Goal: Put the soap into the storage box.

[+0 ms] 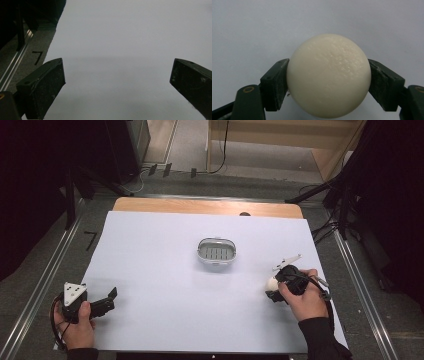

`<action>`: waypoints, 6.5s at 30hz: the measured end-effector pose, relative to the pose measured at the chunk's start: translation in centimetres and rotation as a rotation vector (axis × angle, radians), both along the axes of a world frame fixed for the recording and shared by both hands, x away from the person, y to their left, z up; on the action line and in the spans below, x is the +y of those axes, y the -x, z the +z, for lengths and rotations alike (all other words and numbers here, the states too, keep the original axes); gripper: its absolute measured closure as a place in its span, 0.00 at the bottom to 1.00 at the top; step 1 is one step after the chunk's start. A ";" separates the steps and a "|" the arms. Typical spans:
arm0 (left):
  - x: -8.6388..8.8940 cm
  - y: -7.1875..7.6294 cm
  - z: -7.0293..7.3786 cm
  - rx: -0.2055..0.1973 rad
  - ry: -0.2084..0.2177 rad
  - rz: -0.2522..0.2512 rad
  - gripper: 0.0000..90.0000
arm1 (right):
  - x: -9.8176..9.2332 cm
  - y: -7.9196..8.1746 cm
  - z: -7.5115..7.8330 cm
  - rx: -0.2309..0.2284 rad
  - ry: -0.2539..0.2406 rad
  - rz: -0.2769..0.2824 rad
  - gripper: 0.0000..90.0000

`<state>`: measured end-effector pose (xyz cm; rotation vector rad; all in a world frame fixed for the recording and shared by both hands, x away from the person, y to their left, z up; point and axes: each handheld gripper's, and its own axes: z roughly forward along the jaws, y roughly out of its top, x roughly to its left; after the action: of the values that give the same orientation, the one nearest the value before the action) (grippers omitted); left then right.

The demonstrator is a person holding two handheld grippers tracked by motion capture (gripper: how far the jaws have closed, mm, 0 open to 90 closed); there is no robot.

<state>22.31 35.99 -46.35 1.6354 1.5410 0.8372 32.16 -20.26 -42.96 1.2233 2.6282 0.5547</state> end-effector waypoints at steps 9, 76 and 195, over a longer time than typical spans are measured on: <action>0.0 0.0 0.0 0.001 -0.006 -0.002 0.00 | 1.3 -0.8 0.4 -0.013 -0.009 0.023 0.27; 0.1 0.1 0.0 -0.007 0.016 -0.003 0.00 | 8.8 -4.4 2.8 -0.035 -0.038 0.143 0.27; 0.1 0.0 0.0 -0.002 0.017 -0.010 0.00 | 16.3 -11.1 3.8 0.016 -0.056 0.192 0.27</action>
<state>22.29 36.11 -46.35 1.6280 1.5339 0.8177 43.25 -3.95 -39.16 0.9996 2.7797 0.6568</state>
